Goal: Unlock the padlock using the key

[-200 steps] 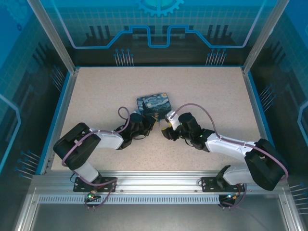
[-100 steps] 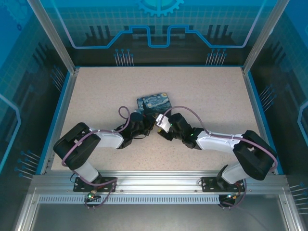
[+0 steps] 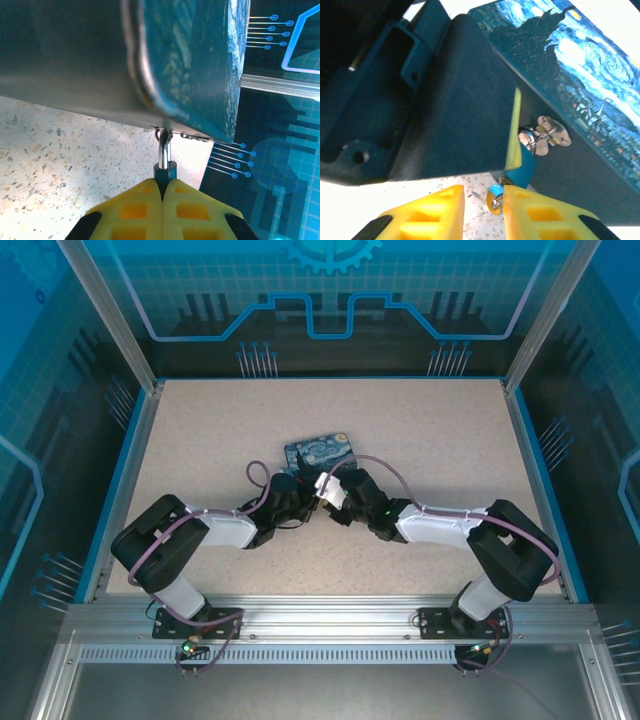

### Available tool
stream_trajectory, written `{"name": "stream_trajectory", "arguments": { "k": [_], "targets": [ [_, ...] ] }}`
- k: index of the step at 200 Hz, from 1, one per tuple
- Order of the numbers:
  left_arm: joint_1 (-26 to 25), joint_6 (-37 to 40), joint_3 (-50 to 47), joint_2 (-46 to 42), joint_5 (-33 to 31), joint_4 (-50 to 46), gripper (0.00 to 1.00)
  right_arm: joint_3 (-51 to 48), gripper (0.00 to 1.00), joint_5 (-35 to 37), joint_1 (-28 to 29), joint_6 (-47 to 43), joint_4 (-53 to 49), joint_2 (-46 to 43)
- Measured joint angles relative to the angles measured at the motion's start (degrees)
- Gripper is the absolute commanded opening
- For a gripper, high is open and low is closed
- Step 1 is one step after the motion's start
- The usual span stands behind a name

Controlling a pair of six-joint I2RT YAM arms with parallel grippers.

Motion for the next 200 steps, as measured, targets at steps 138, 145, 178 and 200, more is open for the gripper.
{"name": "stream_trajectory", "arguments": {
  "k": [138,145,178,200],
  "targets": [
    [0.46,0.0,0.0,-0.09,0.0,-0.9,0.0,-2.93,0.53,2.16,-0.37,-1.44,1.25,-1.84],
    [0.46,0.0,0.0,-0.17,0.0,-0.96,0.0,-3.85,0.57,2.4,-0.37,-1.88,1.44,-3.21],
    [0.46,0.0,0.0,-1.18,0.0,-1.07,0.0,-6.27,0.7,4.76,-0.28,-4.7,2.03,-9.64],
    [0.46,0.0,0.0,-2.12,0.0,-1.25,0.0,-7.04,0.75,7.8,0.46,-7.65,2.58,-12.83]
  ]
}}
